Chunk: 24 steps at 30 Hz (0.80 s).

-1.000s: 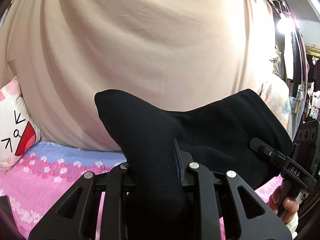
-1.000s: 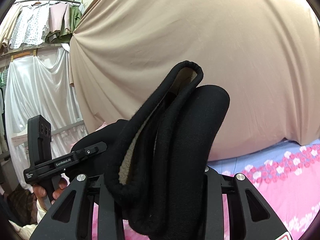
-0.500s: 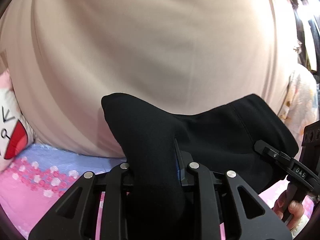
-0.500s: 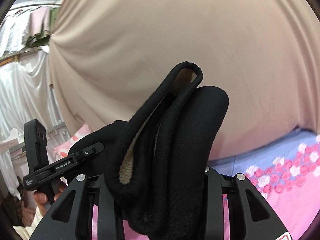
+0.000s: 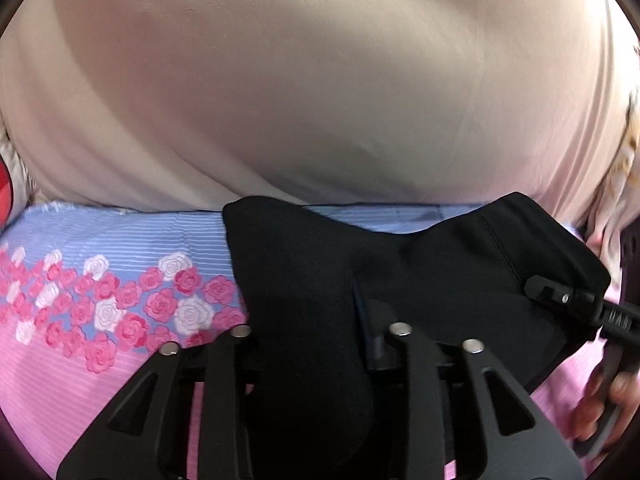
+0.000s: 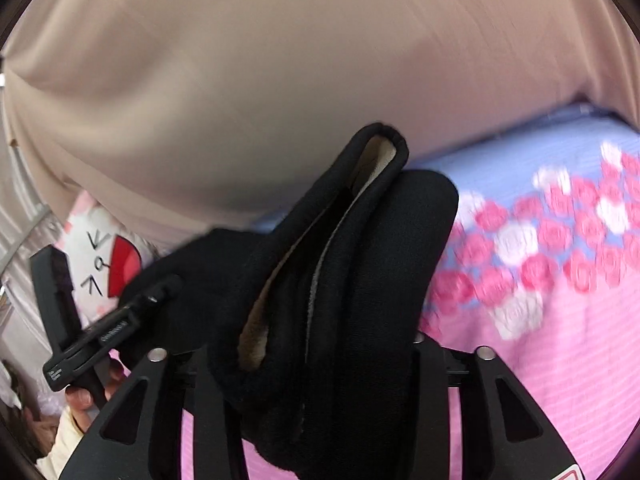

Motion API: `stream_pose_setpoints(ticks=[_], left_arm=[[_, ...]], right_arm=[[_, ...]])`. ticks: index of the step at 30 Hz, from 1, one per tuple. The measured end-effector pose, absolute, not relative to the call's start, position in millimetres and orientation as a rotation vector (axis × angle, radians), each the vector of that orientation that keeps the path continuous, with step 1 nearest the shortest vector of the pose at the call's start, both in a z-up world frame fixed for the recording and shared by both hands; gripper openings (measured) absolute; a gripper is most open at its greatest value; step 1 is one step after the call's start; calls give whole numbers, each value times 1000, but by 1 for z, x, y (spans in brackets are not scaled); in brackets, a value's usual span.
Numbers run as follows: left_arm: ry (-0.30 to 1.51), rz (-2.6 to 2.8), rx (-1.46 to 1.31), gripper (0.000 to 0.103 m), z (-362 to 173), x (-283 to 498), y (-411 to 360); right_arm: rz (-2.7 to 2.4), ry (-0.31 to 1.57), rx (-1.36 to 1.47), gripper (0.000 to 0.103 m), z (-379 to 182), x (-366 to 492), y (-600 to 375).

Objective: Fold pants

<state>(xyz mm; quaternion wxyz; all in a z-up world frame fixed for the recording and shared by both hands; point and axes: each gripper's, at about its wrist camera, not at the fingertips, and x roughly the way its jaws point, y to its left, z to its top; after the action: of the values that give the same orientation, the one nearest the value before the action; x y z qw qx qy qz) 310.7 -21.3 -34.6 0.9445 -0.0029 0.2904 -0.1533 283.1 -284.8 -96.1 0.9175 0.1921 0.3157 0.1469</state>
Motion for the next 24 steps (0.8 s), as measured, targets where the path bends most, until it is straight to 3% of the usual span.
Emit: stream_pose_setpoints(ticks=[2, 6, 10, 12, 14, 16, 20, 22, 24], left_arm=[[612, -285, 11, 50, -41, 309, -20], [650, -111, -5, 98, -39, 294, -2], [683, 131, 82, 98, -26, 264, 17], [690, 120, 72, 98, -16, 250, 22], [690, 111, 56, 98, -10, 245, 20], [706, 77, 60, 98, -7, 241, 7], [724, 46, 73, 98, -13, 249, -18], [735, 42, 115, 98, -24, 252, -27], [753, 57, 148, 98, -35, 255, -27]], right_arm=[[272, 709, 447, 58, -103, 283, -294], [145, 742, 592, 62, -108, 255, -331], [-29, 597, 552, 57, -78, 205, -346], [32, 534, 459, 32, -56, 189, -325], [92, 514, 391, 30, -45, 184, -299], [135, 524, 318, 22, -45, 188, -271], [132, 645, 240, 19, -76, 216, -253], [112, 713, 251, 4, -98, 228, -263], [126, 727, 299, 0, -109, 232, -281]])
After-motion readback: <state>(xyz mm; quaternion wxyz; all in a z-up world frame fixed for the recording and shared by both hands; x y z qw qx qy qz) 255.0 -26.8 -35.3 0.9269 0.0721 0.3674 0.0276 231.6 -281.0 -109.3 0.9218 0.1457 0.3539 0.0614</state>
